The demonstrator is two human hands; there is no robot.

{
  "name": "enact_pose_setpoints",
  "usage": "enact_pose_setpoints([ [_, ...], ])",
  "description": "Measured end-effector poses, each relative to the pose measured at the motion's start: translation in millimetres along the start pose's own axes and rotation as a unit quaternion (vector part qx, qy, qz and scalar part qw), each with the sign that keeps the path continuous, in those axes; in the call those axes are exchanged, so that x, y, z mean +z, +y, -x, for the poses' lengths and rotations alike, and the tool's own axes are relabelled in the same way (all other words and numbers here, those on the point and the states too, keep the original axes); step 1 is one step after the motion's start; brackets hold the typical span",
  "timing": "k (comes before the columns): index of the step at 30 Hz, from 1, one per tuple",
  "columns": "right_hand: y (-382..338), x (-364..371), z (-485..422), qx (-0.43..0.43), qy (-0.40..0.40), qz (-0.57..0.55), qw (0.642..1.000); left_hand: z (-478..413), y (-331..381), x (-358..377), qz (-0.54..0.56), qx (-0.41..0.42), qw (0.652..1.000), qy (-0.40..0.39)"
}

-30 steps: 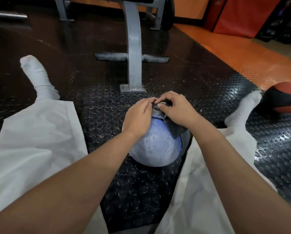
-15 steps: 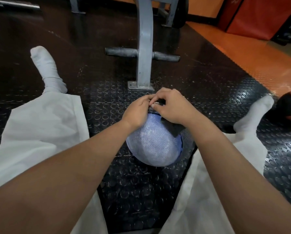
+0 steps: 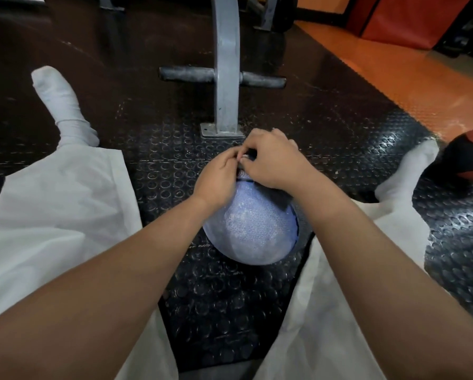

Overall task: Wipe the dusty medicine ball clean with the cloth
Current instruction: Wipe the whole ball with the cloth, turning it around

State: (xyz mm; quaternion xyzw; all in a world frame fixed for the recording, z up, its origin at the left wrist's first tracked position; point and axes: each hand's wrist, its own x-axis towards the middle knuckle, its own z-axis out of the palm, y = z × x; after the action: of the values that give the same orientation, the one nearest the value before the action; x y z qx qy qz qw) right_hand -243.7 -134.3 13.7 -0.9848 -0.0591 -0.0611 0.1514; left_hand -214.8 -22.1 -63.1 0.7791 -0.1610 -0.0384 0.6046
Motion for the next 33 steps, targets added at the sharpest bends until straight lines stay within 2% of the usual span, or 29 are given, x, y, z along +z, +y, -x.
enact_pose_setpoints([
  [2,-1.1,1.5,5.3,-0.012,0.017,0.012,1.0,0.6,-3.0,-3.7,0.024,0.0,1.0,0.002],
  [7,44.0,8.0,57.9,-0.047,0.097,-0.135,0.985,-1.5,7.0,3.7,0.007,-0.015,1.0,-0.004],
  [11,62.6,7.9,86.0,-0.015,0.132,-0.22,0.967,0.1,15.6,10.7,-0.004,-0.034,0.999,-0.006],
  [15,55.8,2.1,67.5,-0.006,0.128,-0.197,0.972,1.2,19.3,13.6,-0.021,-0.035,0.999,0.013],
  [20,17.3,6.0,16.7,0.024,0.057,-0.089,0.994,5.3,4.3,5.0,-0.01,-0.034,0.999,0.04],
  [22,7.7,10.9,10.2,0.015,0.053,-0.072,0.996,5.0,-1.9,-2.3,-0.002,-0.04,0.998,0.054],
  [27,20.1,17.6,35.2,-0.043,0.095,-0.116,0.988,2.1,-6.7,-13.4,0.047,-0.057,0.995,0.072],
  [33,40.4,10.4,52.7,-0.031,0.108,-0.177,0.978,15.0,2.2,-0.3,0.015,-0.064,0.994,0.086],
])
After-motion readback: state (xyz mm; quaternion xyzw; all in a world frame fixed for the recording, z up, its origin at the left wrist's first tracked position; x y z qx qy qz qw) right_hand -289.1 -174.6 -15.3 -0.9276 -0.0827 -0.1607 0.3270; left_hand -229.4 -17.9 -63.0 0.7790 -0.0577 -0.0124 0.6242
